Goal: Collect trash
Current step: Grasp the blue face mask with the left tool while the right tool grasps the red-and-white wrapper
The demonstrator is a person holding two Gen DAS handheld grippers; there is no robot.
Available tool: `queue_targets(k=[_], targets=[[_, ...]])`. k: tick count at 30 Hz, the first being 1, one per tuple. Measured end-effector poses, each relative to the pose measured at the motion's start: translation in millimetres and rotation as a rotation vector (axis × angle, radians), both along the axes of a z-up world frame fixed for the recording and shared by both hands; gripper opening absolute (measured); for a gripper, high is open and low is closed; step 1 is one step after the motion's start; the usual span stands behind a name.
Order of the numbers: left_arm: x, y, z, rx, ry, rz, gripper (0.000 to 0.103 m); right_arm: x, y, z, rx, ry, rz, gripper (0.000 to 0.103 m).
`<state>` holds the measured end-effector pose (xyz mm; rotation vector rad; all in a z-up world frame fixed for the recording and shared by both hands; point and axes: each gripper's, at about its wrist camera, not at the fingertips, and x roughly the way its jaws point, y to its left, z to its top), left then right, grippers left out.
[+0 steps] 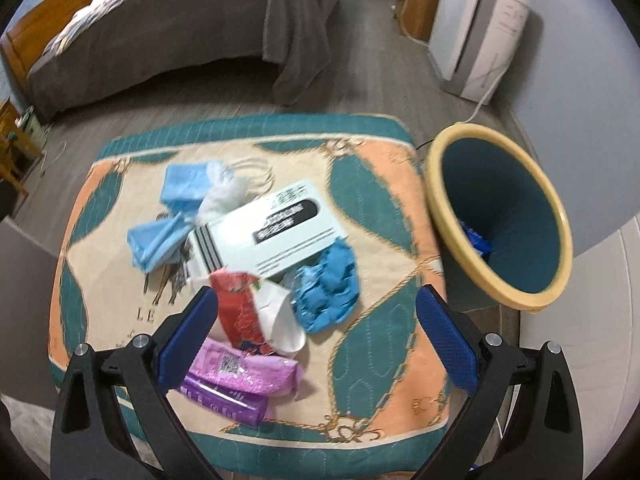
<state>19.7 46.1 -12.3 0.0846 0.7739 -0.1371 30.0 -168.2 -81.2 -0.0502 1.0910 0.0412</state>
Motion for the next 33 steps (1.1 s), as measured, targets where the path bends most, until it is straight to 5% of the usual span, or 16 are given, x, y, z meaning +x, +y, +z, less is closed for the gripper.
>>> queue_targets(k=[2,10,12,13,24,33], targets=[[2,3,-4,0.007,0.007,0.009,0.096,1,5,-6,0.008,0.019,0.011,0.094],[13,0,-25,0.044,0.058,0.003,0.096,8,14,-37,0.053,0.152,0.051,0.048],[15,-3,-29,0.059,0.062,-0.001,0.096,8,16,-42,0.049,0.177,0.057,0.018],[17,-5,-32,0.061,0.066,-0.004,0.096,8,17,-42,0.044,0.181,0.059,0.013],[36,-33,-81,0.125,0.175,-0.093,0.096,26,-9,24,0.026,0.08,0.063,0.013],[50,-42,-116,0.074,0.235,-0.085,0.094,44,-16,18,0.029,0.04,0.065,0.013]])
